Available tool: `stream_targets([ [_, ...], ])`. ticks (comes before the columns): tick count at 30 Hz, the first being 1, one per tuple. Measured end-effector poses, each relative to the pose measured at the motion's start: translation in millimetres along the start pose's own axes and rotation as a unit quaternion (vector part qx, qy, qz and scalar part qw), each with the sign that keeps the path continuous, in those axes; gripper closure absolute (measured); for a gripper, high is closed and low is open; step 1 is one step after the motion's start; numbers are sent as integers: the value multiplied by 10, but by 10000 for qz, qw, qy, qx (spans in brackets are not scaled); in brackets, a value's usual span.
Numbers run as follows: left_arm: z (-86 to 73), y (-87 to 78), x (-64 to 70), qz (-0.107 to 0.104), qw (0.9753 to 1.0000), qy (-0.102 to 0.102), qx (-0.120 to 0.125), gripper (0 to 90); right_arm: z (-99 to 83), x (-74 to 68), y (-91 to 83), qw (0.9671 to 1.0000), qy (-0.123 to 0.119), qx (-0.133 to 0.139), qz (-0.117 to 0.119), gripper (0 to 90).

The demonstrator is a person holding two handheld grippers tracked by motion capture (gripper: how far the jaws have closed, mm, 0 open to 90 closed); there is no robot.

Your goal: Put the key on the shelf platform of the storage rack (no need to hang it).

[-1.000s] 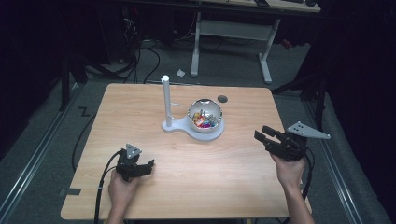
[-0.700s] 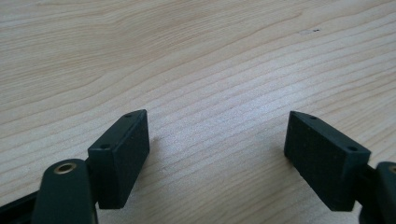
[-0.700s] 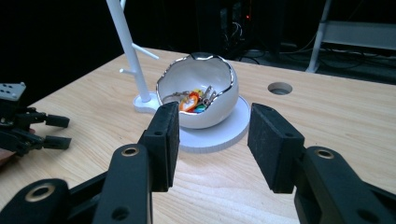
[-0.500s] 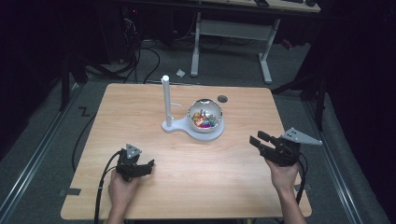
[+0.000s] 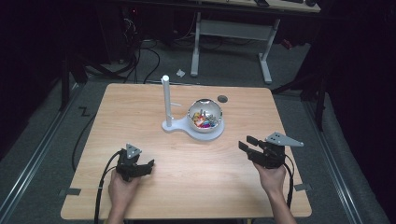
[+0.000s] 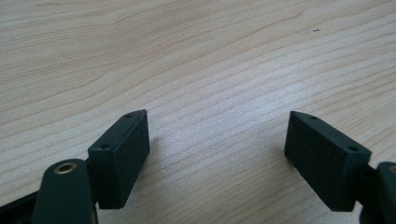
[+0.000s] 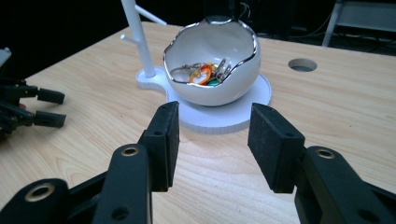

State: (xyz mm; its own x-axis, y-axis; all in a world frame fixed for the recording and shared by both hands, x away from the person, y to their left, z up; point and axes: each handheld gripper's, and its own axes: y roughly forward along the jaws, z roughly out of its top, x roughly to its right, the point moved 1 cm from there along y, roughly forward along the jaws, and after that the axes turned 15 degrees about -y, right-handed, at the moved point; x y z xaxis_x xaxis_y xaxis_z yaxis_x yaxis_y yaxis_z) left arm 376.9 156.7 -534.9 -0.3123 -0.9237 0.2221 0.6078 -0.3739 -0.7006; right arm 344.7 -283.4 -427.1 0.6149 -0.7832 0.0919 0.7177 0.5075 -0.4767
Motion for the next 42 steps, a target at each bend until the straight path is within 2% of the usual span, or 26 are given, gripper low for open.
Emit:
stream_targets([
  [2,0,0,0,0,10000,0,0,226,-11,-18,31,10000,-62,-37,-13,540],
  [9,0,0,0,-1,10000,0,-1,226,-93,-52,160,9998,-55,-199,75,535],
  [13,0,0,0,0,10000,0,1,226,-118,-74,221,9994,-173,-290,76,534],
  [21,0,0,0,0,10000,0,1,226,-211,-67,329,9990,-48,-425,133,532],
  [39,0,0,0,1,10000,1,0,226,-467,27,526,9965,219,-797,79,526],
  [42,0,0,0,1,10000,3,0,226,-497,33,551,9960,196,-871,44,525],
])
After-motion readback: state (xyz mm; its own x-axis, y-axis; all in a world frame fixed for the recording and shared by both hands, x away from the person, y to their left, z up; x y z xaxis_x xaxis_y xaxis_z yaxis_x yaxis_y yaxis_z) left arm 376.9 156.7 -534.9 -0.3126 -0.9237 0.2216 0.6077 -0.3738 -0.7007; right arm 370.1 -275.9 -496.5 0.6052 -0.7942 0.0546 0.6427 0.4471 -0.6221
